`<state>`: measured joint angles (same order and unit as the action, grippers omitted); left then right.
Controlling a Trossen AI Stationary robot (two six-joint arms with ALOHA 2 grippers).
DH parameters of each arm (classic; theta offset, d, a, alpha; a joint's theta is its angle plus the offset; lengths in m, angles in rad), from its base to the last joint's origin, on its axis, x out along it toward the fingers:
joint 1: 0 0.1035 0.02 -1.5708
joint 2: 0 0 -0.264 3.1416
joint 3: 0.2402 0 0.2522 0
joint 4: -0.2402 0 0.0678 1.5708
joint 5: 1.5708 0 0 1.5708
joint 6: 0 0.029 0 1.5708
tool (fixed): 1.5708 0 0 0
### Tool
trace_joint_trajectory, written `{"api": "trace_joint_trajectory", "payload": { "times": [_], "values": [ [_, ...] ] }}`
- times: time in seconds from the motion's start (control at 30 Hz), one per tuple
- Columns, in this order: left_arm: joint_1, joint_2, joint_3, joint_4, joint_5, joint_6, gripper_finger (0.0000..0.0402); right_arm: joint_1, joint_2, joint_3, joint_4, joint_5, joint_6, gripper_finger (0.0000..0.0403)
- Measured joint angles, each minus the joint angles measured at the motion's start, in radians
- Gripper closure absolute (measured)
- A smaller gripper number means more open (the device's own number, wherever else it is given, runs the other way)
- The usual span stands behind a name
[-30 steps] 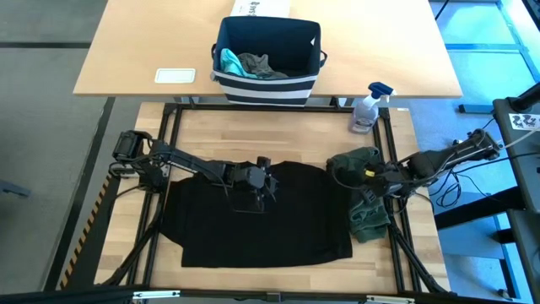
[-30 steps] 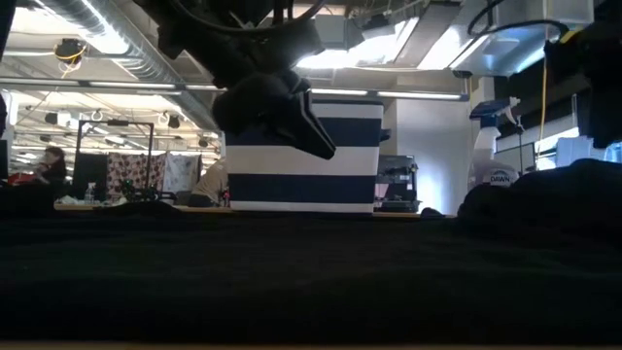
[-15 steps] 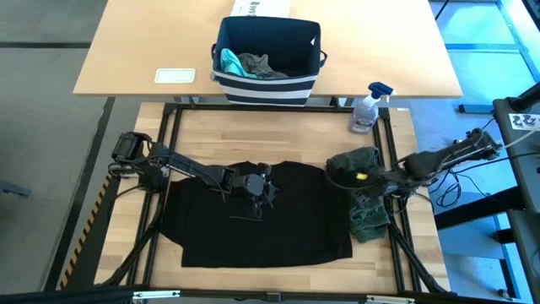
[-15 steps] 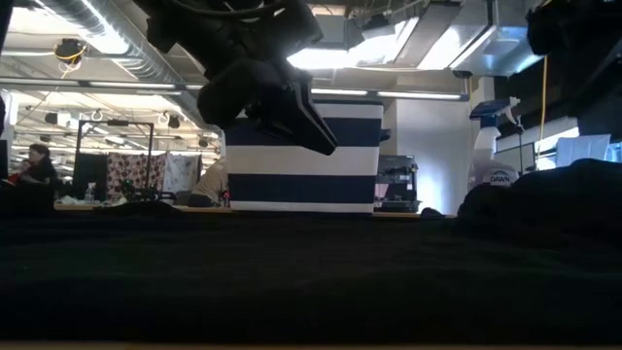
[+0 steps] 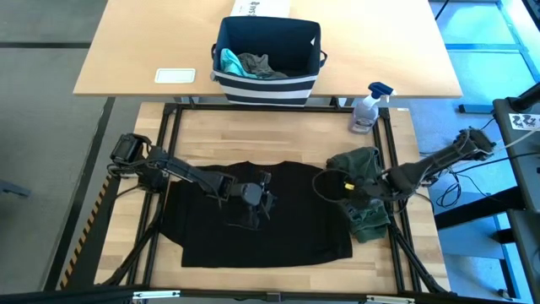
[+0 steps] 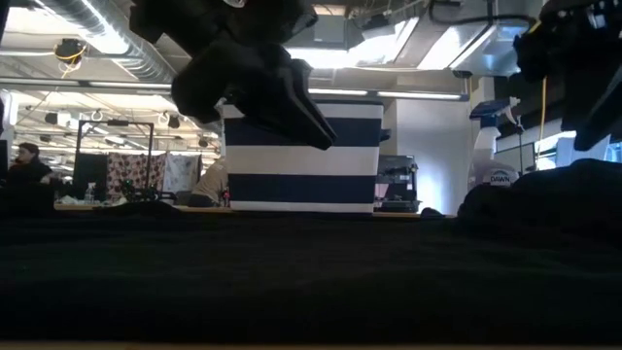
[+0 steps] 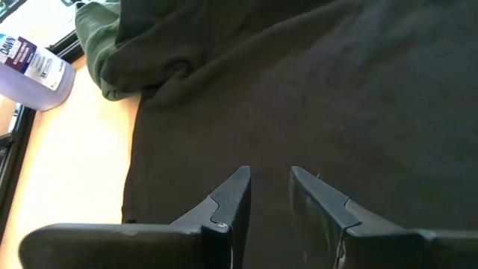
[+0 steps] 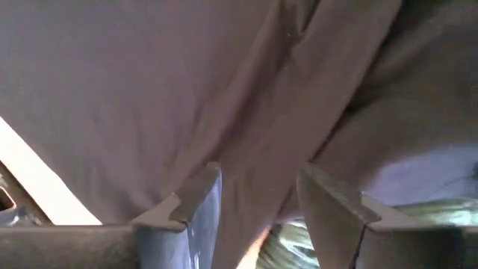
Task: Fold Laundry from Bin
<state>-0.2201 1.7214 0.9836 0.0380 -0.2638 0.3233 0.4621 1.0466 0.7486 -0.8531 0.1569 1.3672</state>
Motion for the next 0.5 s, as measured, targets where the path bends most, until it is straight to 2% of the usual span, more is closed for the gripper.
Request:
{"api": "trace_joint_trajectory", "payload": {
  "times": [0.1, 0.33, 0.5],
  "values": [
    [-0.018, 0.0, 0.0, 0.0, 0.0, 0.001, 0.0311, 0.086, 0.003, 0.0, 0.013, 0.062, 0.094, 0.0228],
    [-0.052, -0.002, 0.0, 0.0, -0.001, -0.031, 0.0311, 0.286, 0.029, 0.0, 0.049, 0.284, 0.275, 0.0228],
    [-0.073, -0.002, 0.0, 0.013, -0.006, -0.086, 0.0311, 0.331, 0.102, 0.0, 0.076, 0.304, 0.331, 0.0228]
  ]
}}
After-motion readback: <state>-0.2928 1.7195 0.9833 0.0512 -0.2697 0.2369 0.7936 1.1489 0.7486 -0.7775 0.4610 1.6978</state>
